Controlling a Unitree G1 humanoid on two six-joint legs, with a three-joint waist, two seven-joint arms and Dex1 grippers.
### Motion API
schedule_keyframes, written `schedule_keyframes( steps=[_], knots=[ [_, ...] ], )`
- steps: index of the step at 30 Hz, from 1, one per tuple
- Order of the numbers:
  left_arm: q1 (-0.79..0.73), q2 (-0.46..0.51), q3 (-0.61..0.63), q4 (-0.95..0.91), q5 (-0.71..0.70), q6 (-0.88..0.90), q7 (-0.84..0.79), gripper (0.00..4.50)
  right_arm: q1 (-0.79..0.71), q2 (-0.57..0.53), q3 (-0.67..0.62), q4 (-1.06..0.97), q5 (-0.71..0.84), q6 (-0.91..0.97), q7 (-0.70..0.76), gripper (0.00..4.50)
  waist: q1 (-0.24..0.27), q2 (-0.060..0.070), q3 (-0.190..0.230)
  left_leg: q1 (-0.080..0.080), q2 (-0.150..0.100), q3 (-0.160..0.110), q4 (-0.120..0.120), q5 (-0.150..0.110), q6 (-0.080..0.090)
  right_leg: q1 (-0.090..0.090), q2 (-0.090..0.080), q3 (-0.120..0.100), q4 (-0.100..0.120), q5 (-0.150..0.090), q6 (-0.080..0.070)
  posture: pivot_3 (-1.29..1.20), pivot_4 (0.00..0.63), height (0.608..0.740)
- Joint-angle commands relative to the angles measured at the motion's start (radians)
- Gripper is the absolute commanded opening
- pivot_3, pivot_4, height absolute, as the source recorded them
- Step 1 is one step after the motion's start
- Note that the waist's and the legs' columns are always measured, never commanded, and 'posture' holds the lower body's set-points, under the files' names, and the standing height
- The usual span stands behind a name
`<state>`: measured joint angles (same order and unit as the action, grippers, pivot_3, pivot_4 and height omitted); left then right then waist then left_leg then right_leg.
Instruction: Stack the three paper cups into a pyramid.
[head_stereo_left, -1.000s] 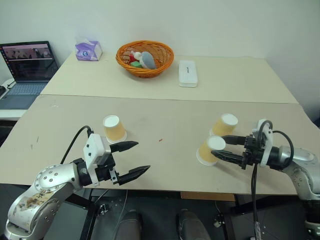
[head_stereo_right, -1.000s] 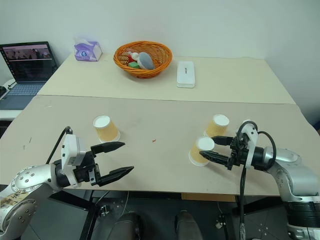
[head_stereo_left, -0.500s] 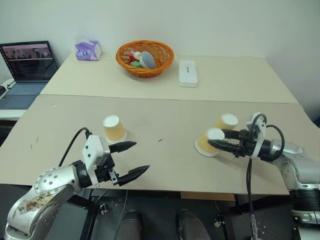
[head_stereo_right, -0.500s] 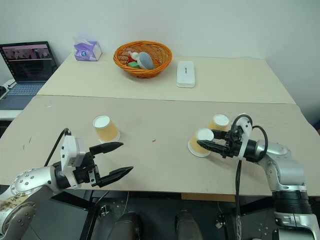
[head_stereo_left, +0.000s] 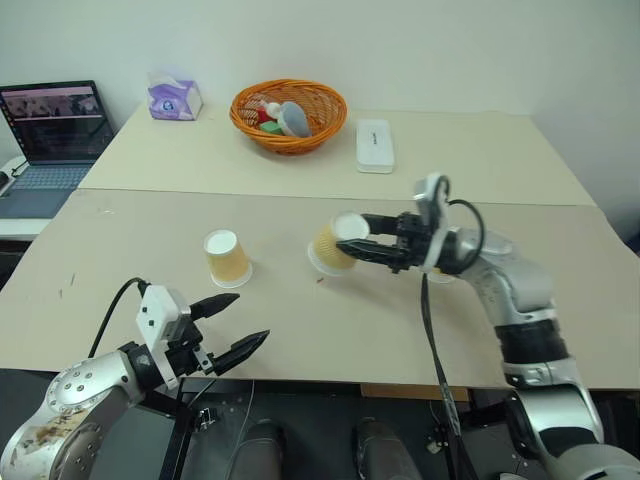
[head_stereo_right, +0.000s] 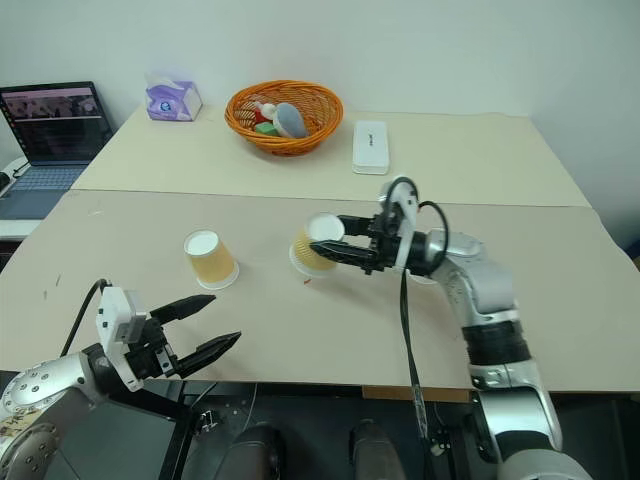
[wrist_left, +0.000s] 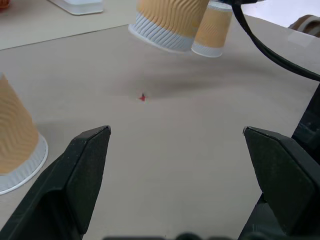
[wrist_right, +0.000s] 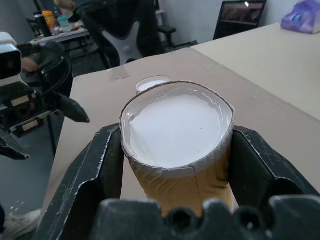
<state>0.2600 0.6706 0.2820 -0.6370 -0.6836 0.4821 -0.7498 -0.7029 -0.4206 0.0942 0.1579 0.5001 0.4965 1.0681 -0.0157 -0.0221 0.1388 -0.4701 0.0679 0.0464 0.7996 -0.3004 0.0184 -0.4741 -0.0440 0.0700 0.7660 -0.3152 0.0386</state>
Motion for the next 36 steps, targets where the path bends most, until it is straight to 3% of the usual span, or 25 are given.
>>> schedule_keyframes(
  steps=[1,9,17,22,32,36],
  knots=[
    [0.007,-0.007,0.012,-0.043,0.005,-0.024,0.012,4.50,-0.071,0.036,0.043,0.131,-0.076,-0.085,0.026,2.97,-0.001,0.000,0.000,0.000,0.000,0.000,0.000,0.000,0.000,0.000,0.000,0.000,0.000,0.000,0.000,0.00,0.150,0.666],
    [0.025,-0.021,0.008,-0.069,0.006,-0.026,0.034,4.50,-0.178,0.109,0.090,0.358,-0.180,-0.175,0.077,2.97,-0.004,0.001,0.000,-0.001,0.000,0.000,0.000,0.000,0.000,-0.002,0.000,0.000,0.001,0.000,0.000,0.00,0.150,0.666],
    [0.011,-0.034,-0.008,-0.066,0.014,-0.026,0.045,4.50,-0.215,0.140,0.081,0.417,-0.205,-0.182,0.115,2.97,-0.005,0.001,0.000,-0.002,0.000,0.000,0.000,0.000,0.000,-0.003,0.000,0.000,0.002,0.000,-0.001,0.00,0.150,0.666],
    [-0.022,-0.039,-0.016,-0.042,0.013,-0.025,0.043,4.50,-0.203,0.134,0.071,0.412,-0.225,-0.170,0.085,4.45,-0.005,0.001,0.000,-0.002,0.000,0.000,0.000,0.000,0.000,-0.003,0.000,0.000,0.002,0.000,-0.001,0.00,0.150,0.666],
    [-0.097,-0.031,-0.078,0.007,0.016,-0.019,-0.001,4.50,-0.105,0.018,-0.053,0.165,-0.095,-0.002,0.100,4.45,0.001,0.001,0.001,-0.004,0.000,0.000,0.000,0.000,0.000,-0.005,0.000,0.000,0.002,0.000,-0.001,0.00,0.150,0.666],
    [-0.149,-0.024,-0.109,0.051,0.021,-0.018,-0.035,4.50,-0.003,-0.063,-0.184,-0.044,0.099,0.198,0.102,4.45,0.002,0.001,0.001,-0.005,0.000,-0.001,0.000,0.000,0.000,-0.005,0.000,-0.001,0.001,0.000,-0.001,0.00,0.150,0.666]
  ],
)
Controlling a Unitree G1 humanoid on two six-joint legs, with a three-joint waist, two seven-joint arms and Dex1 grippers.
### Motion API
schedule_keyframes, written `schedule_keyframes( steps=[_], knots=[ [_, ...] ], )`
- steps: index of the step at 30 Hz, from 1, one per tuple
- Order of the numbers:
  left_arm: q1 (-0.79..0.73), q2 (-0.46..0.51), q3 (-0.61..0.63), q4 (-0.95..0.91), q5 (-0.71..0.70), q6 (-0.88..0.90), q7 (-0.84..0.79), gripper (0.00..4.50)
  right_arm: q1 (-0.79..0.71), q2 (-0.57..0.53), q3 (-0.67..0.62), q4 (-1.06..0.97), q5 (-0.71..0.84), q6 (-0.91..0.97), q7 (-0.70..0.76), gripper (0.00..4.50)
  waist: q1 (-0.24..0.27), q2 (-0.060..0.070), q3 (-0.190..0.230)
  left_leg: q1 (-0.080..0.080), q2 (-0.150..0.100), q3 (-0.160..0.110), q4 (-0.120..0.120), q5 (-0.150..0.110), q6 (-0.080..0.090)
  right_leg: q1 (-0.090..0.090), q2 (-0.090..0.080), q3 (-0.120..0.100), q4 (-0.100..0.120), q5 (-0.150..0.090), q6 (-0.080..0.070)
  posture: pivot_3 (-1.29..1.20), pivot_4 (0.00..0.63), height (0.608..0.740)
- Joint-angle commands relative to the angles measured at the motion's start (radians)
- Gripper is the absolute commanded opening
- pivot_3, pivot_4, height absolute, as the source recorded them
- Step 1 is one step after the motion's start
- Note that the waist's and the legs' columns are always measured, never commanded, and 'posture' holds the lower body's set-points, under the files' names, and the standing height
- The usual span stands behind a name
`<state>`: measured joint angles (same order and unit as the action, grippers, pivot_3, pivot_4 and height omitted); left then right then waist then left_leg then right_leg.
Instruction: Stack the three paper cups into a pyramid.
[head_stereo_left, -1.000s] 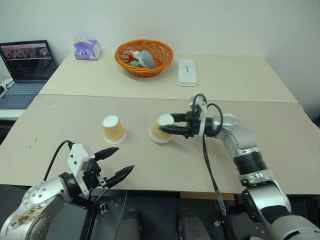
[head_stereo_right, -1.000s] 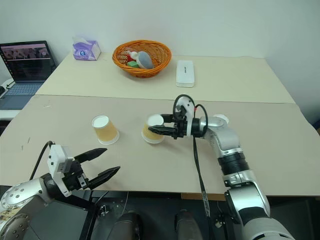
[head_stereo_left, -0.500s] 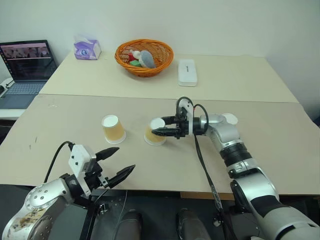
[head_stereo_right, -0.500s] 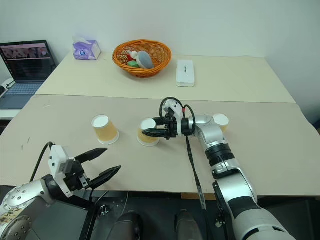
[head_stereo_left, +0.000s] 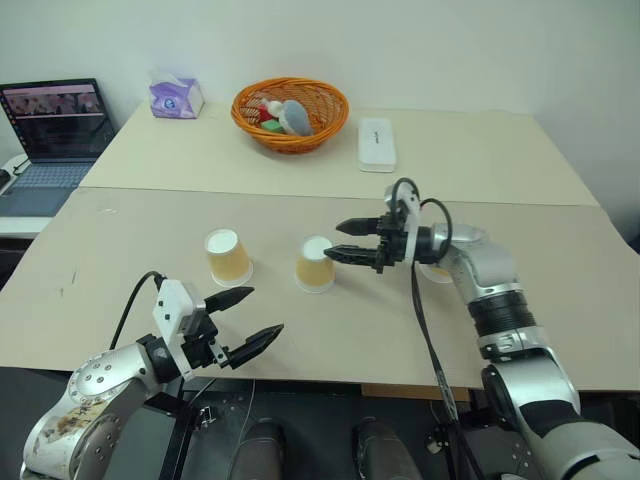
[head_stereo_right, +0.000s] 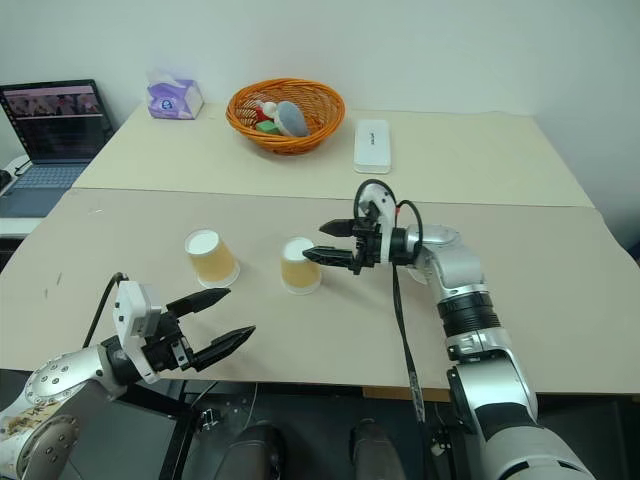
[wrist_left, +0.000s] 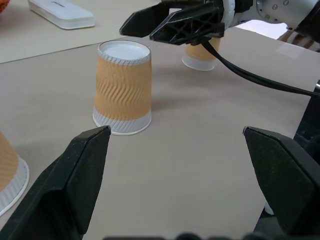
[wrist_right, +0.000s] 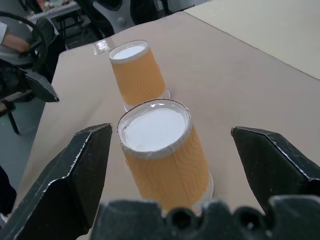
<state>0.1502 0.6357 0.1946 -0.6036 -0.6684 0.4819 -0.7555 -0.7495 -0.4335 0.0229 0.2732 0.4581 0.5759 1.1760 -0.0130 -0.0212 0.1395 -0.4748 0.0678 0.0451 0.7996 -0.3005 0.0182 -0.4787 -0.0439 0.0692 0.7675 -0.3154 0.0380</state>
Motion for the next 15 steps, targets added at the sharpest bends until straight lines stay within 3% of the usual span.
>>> schedule_keyframes(
  steps=[1,7,15],
  knots=[
    [-0.050,0.013,-0.027,0.027,0.006,-0.017,-0.036,4.50,0.064,-0.064,-0.139,-0.185,0.163,0.145,-0.023,4.45,0.000,0.000,0.001,0.000,0.000,0.000,0.000,0.000,0.000,0.000,0.000,0.000,0.000,0.000,0.000,0.00,0.150,0.666],
    [-0.122,0.029,-0.080,0.072,0.014,-0.016,-0.103,4.50,0.222,-0.186,-0.373,-0.402,0.262,0.203,-0.173,4.45,0.000,0.001,0.001,0.000,0.000,-0.001,0.000,0.000,0.000,0.001,0.000,0.000,0.000,0.000,0.000,0.00,0.150,0.666],
    [-0.194,0.063,-0.127,0.115,0.035,-0.037,-0.200,4.50,0.362,-0.347,-0.593,-0.483,0.276,0.194,-0.285,4.45,-0.001,0.001,0.002,0.001,0.000,-0.002,0.000,0.000,0.000,0.001,0.001,0.000,-0.001,0.000,0.000,0.00,0.150,0.666]
  ],
)
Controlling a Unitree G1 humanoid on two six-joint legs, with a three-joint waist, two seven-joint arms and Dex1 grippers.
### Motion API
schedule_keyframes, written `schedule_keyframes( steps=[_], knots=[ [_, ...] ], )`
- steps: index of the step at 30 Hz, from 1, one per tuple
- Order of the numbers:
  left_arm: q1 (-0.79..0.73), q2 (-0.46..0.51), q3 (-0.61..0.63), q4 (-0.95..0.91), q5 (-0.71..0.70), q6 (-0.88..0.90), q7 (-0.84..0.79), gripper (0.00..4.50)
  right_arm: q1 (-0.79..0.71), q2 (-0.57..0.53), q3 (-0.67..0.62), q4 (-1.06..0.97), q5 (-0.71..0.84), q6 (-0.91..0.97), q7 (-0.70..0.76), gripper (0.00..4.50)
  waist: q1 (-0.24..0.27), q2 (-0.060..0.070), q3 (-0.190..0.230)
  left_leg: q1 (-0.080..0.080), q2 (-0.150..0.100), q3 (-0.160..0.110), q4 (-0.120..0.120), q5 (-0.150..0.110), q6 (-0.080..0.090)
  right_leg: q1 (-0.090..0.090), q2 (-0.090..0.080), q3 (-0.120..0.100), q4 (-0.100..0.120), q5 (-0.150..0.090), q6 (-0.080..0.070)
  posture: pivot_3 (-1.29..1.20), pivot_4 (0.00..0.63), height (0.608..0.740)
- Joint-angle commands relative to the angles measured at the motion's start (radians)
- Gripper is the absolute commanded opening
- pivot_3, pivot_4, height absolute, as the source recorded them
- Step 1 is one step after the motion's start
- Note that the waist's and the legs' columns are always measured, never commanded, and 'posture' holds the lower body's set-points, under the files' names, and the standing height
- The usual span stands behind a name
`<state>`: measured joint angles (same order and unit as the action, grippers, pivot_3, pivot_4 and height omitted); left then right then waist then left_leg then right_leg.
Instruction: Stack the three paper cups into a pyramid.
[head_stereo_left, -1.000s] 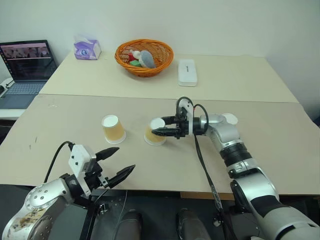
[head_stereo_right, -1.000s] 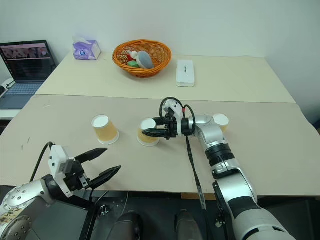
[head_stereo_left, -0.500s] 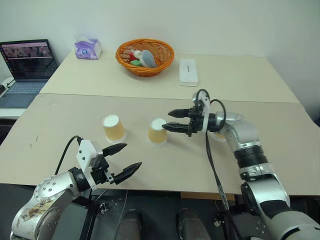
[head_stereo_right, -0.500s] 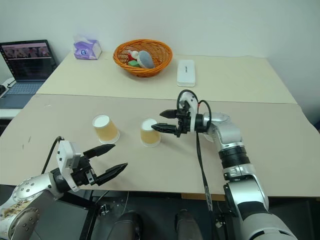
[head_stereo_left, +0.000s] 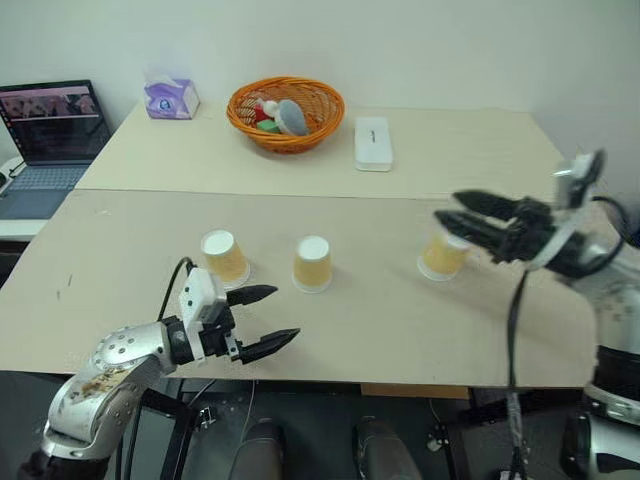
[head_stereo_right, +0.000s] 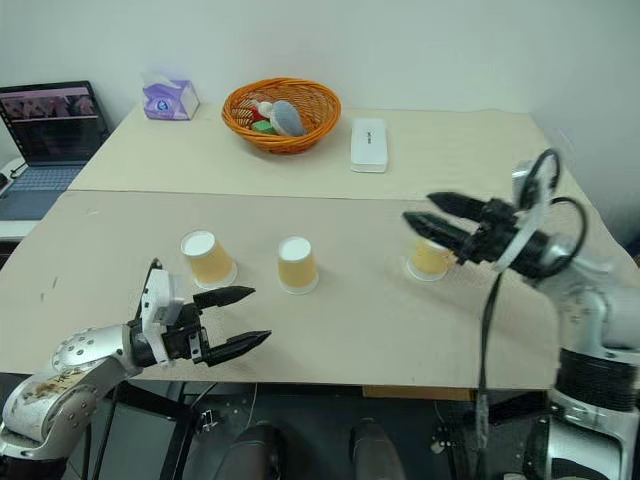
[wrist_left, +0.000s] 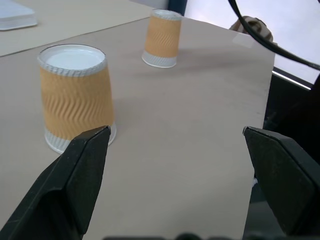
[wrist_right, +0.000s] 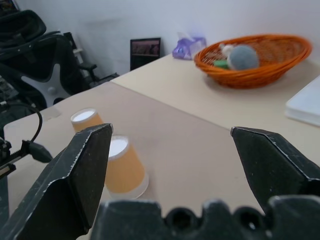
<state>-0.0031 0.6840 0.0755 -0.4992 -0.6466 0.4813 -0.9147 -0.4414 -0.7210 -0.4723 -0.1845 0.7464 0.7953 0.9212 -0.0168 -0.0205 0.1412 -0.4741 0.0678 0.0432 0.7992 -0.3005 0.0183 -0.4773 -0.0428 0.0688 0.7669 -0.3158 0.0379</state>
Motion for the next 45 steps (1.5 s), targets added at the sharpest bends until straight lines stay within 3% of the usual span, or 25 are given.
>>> schedule_keyframes(
  steps=[1,11,19,45],
  knots=[
    [-0.065,0.010,-0.016,0.026,0.017,-0.037,-0.044,4.50,0.085,-0.077,-0.104,-0.008,-0.054,-0.056,-0.054,4.45,0.005,0.000,0.000,0.000,0.000,0.000,0.000,0.000,0.000,0.000,0.000,0.000,-0.001,0.000,0.000,0.00,0.150,0.666],
    [-0.145,-0.020,-0.069,0.057,0.031,-0.040,-0.058,4.50,0.245,-0.024,0.005,0.035,-0.179,-0.158,-0.133,4.45,-0.006,0.000,0.000,0.002,0.000,0.000,0.000,0.000,0.000,0.002,0.000,0.001,-0.001,0.000,0.000,0.00,0.150,0.666],
    [-0.129,-0.019,-0.063,0.045,0.028,-0.038,-0.056,4.50,0.180,0.011,0.096,0.190,-0.225,-0.235,-0.129,4.45,0.002,0.001,0.001,0.002,-0.001,0.000,0.000,0.000,0.000,0.003,0.000,0.001,-0.001,0.000,0.000,0.00,0.150,0.666],
    [-0.091,-0.078,-0.049,-0.023,0.038,-0.076,0.032,4.50,0.001,0.021,0.219,0.360,-0.276,-0.298,-0.064,4.45,0.004,0.001,0.001,0.002,-0.001,0.000,0.000,0.000,0.000,0.003,0.000,0.001,-0.001,0.000,0.000,0.00,0.150,0.666]
  ],
)
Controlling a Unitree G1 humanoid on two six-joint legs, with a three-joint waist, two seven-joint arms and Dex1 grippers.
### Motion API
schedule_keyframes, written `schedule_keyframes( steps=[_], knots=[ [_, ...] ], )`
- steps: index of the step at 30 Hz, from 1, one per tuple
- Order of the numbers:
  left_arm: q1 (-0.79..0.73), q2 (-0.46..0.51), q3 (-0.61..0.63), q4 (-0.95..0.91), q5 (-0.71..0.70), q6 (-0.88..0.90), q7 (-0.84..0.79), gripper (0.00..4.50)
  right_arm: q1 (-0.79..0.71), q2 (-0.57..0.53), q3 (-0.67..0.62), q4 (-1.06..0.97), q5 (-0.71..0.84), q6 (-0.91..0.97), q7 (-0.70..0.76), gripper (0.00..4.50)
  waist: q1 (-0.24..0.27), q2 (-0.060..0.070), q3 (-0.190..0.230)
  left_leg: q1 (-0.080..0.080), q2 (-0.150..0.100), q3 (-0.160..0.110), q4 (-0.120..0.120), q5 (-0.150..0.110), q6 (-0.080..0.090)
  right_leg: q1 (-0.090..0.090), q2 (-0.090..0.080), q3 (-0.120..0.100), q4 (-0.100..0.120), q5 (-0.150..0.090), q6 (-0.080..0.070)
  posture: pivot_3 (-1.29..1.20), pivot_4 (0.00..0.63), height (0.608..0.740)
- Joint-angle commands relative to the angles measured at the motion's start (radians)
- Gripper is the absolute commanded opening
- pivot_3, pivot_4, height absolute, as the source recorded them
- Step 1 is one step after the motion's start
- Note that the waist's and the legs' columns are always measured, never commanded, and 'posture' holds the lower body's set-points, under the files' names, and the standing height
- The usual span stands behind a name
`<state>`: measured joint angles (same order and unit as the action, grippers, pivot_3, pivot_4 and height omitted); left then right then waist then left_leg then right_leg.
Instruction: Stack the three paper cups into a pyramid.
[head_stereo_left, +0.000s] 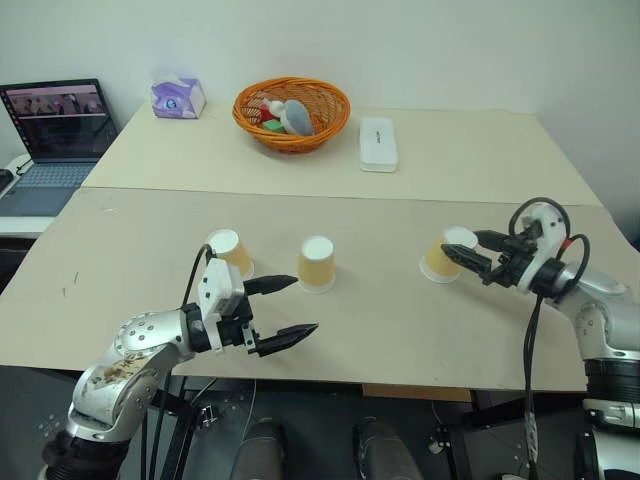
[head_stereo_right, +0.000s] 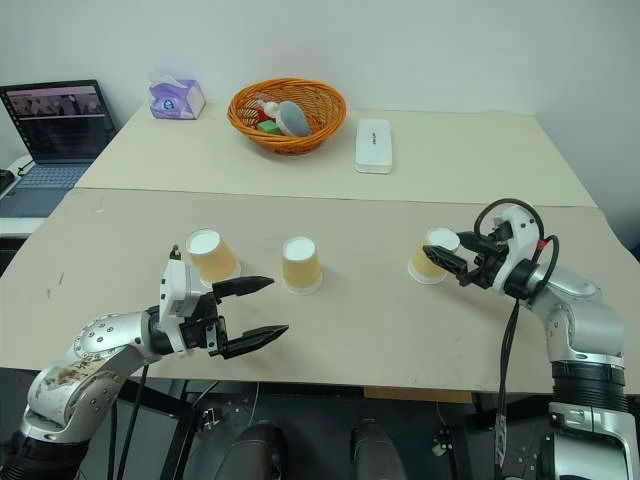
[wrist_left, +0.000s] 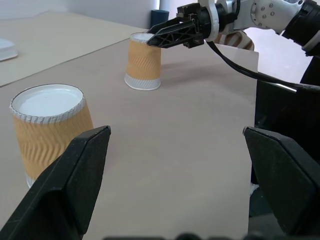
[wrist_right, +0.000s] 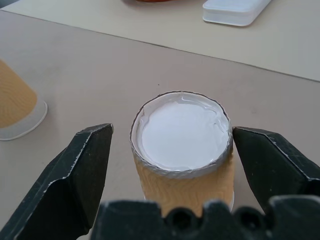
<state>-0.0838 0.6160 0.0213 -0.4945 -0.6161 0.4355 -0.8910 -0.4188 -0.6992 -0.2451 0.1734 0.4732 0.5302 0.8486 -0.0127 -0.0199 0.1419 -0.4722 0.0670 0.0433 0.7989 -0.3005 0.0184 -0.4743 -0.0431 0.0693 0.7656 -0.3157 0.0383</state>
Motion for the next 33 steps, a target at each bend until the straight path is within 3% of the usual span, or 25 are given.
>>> schedule_keyframes(
  steps=[1,9,12,15,23,28,33],
  knots=[
    [-0.008,-0.013,0.005,-0.029,0.007,-0.030,0.012,4.50,-0.023,-0.001,-0.007,0.005,-0.003,-0.035,0.010,4.45,0.000,0.000,0.000,0.000,0.000,0.000,0.000,0.000,0.000,0.000,0.000,0.000,0.000,0.000,0.000,0.00,0.150,0.666],
    [-0.004,-0.043,0.006,-0.025,0.032,-0.061,0.036,4.50,-0.059,0.007,0.014,0.076,-0.040,-0.062,0.000,4.45,-0.003,0.000,0.000,0.000,0.000,0.000,0.000,0.000,0.000,0.000,0.000,0.000,0.001,0.000,0.000,0.00,0.150,0.666],
    [0.002,-0.055,0.003,-0.024,0.043,-0.072,0.048,4.50,-0.088,0.016,0.023,0.116,-0.061,-0.092,-0.015,3.89,-0.002,0.000,0.000,0.000,0.000,0.000,0.000,0.000,0.000,0.000,0.000,0.000,0.001,0.000,0.000,0.00,0.150,0.666],
    [0.012,-0.062,0.007,-0.025,0.048,-0.081,0.055,4.50,-0.096,0.021,0.016,0.116,-0.057,-0.095,-0.010,2.92,-0.002,0.000,0.000,0.000,0.000,0.000,0.000,0.000,0.000,0.000,0.000,0.000,0.000,0.000,0.000,0.00,0.150,0.666],
    [0.094,-0.065,0.085,-0.054,0.017,-0.094,0.088,4.50,-0.125,0.001,0.018,0.015,0.019,-0.031,0.086,2.92,-0.006,0.000,0.000,0.000,0.000,0.000,0.000,0.000,0.000,0.000,0.000,0.000,0.001,0.000,0.000,0.00,0.150,0.666],
    [0.101,-0.091,0.095,-0.069,0.030,-0.108,0.129,4.50,-0.156,0.008,0.084,-0.072,0.072,0.044,0.192,2.92,-0.004,0.000,0.000,0.000,0.000,0.000,0.000,0.000,0.000,0.000,0.000,0.000,0.001,0.000,0.000,0.00,0.150,0.666],
    [0.092,-0.105,0.082,-0.082,0.039,-0.112,0.158,4.50,-0.215,0.033,0.189,-0.010,0.019,0.018,0.248,2.92,-0.001,0.000,0.000,0.000,0.000,0.000,0.000,0.000,0.000,0.000,0.000,0.000,0.001,0.000,0.000,0.00,0.150,0.666]
  ],
)
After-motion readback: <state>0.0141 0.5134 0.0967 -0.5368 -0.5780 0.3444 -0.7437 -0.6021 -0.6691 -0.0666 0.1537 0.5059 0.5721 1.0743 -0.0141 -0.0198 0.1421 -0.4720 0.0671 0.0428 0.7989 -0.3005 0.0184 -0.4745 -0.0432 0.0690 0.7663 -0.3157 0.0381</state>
